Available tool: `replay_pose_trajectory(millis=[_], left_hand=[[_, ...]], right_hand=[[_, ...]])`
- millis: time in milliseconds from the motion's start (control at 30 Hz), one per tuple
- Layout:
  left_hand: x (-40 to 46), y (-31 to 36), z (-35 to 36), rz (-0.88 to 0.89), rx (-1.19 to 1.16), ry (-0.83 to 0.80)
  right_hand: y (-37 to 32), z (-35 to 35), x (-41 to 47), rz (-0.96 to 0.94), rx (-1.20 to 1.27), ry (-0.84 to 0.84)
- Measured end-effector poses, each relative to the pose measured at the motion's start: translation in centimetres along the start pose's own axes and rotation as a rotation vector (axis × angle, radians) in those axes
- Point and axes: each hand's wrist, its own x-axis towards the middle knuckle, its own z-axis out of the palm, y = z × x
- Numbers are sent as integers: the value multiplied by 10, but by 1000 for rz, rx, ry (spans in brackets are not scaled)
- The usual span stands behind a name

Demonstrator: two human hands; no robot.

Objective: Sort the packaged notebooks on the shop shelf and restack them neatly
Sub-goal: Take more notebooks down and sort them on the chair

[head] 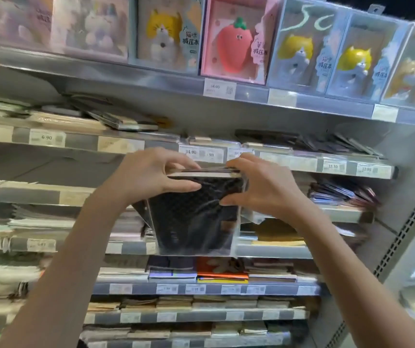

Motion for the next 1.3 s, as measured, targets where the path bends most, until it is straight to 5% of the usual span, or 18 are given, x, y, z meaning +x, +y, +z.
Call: replay_pose_trajectory(millis=[633, 1033, 1300], left_hand=[[-192, -169, 264, -541, -252, -645], [-232, -225, 381, -595, -55, -600], [-322, -215, 463, -400, 230, -542]], right_hand=[[-39, 339, -140, 120, 286, -658], [-28, 482, -199, 145, 318, -530], [-42, 558, -314, 237, 516, -475]])
